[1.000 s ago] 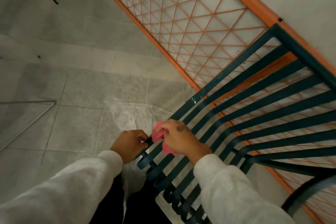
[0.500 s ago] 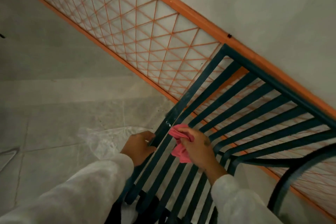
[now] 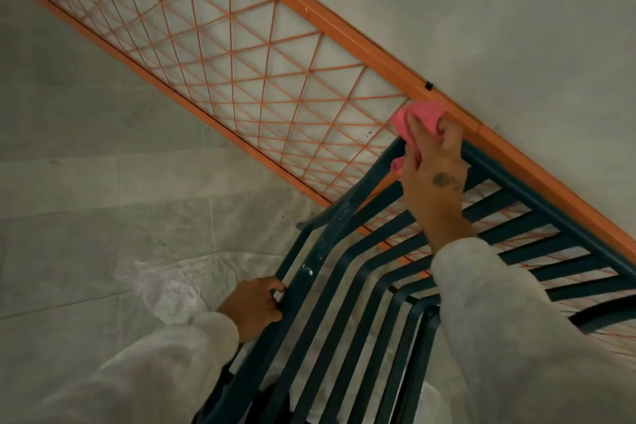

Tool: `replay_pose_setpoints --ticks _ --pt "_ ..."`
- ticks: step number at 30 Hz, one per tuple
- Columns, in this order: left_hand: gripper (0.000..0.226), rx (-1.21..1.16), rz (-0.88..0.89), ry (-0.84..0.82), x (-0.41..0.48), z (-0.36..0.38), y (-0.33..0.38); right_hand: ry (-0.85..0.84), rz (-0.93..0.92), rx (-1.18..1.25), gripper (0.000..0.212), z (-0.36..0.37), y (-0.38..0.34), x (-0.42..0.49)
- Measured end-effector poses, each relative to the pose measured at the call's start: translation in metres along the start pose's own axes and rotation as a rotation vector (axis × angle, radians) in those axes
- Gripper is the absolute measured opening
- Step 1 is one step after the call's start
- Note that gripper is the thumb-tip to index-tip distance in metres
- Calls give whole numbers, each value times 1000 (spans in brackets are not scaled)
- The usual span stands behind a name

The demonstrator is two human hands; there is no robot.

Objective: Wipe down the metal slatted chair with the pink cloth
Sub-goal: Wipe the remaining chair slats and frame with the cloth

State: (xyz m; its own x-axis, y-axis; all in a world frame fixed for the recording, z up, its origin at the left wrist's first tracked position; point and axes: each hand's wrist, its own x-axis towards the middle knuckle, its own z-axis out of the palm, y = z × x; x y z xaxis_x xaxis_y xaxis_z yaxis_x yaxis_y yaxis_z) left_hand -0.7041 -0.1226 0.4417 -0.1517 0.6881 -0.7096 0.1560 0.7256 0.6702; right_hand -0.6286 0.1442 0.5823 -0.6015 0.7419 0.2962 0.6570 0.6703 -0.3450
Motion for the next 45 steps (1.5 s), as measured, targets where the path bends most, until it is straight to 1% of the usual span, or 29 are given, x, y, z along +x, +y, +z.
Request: replay_pose_setpoints --ticks 2,5,6,8,9,11,13,14,15,17,19,20,21,22,24,25,27,29,31,34,35,36,37,38,40,41,43,45 --pt "44 -26 3 7 1 0 -4 -133 70 -34 52 20 2 -18" --pt "44 -54 4 20 0 2 -9 -350 31 -134 60 58 -2 -72" --pt "44 -54 7 23 0 2 -10 -442 38 -109 60 68 -7 -90" --pt "43 -46 14 27 2 1 -11 -624 107 -38 56 76 -23 -114" --pt "43 -42 13 31 2 1 -11 -714 141 -38 55 78 -30 -121" --pt "43 -46 9 35 2 1 -12 -841 145 -81 52 74 -38 -123" --pt "42 -53 8 34 2 2 -12 -865 103 -67 40 64 -41 -104" --pt "41 -55 10 33 2 2 -13 -846 88 -42 35 58 -41 -90" --pt "40 -56 14 35 2 2 -13 -803 83 -13 33 49 -42 -73" --pt "40 -60 18 47 3 2 -13 -657 79 -9 32 36 -38 -34" --pt "40 -69 18 52 3 3 -15 -532 59 -106 33 26 -32 2" --pt "40 -73 19 52 3 3 -15 -508 49 -172 34 23 -28 13" --pt "41 -76 19 55 2 4 -15 -523 35 -252 35 24 -27 17" --pt "41 -79 20 61 2 4 -16 -576 7 -345 35 30 -26 14" --pt "40 -81 21 70 1 5 -16 -744 -70 -492 35 60 -30 -12" --pt "40 -79 24 75 0 5 -16 -817 -78 -522 36 77 -32 -30" --pt "39 -77 30 86 0 6 -17 -991 -8 -465 36 102 -37 -66" --pt "38 -75 29 91 0 5 -17 -1131 -11 -279 37 110 -37 -95" --pt "39 -66 25 79 1 3 -18 -1192 -29 -43 42 106 -37 -116" --pt "39 -55 19 54 2 0 -18 -1286 17 129 43 86 -38 -108" --pt "39 -46 21 44 3 -1 -17 -1283 75 194 42 77 -37 -97" --pt "39 -39 22 36 3 -2 -16 -1240 148 248 40 67 -37 -83" --pt "39 -36 24 28 3 -2 -16 -1146 234 285 38 58 -32 -72" --pt "39 -37 23 25 3 -2 -16 -996 303 319 36 51 -24 -64" --pt "39 -42 19 29 4 -3 -15 -687 334 357 34 48 -8 -61" --pt "39 -44 15 30 4 -3 -16 -620 313 354 32 52 -5 -65" --pt "38 -52 11 29 4 -4 -16 -640 289 318 30 64 -4 -84" --pt "37 -59 15 31 3 -2 -15 -670 331 307 31 74 -10 -113"
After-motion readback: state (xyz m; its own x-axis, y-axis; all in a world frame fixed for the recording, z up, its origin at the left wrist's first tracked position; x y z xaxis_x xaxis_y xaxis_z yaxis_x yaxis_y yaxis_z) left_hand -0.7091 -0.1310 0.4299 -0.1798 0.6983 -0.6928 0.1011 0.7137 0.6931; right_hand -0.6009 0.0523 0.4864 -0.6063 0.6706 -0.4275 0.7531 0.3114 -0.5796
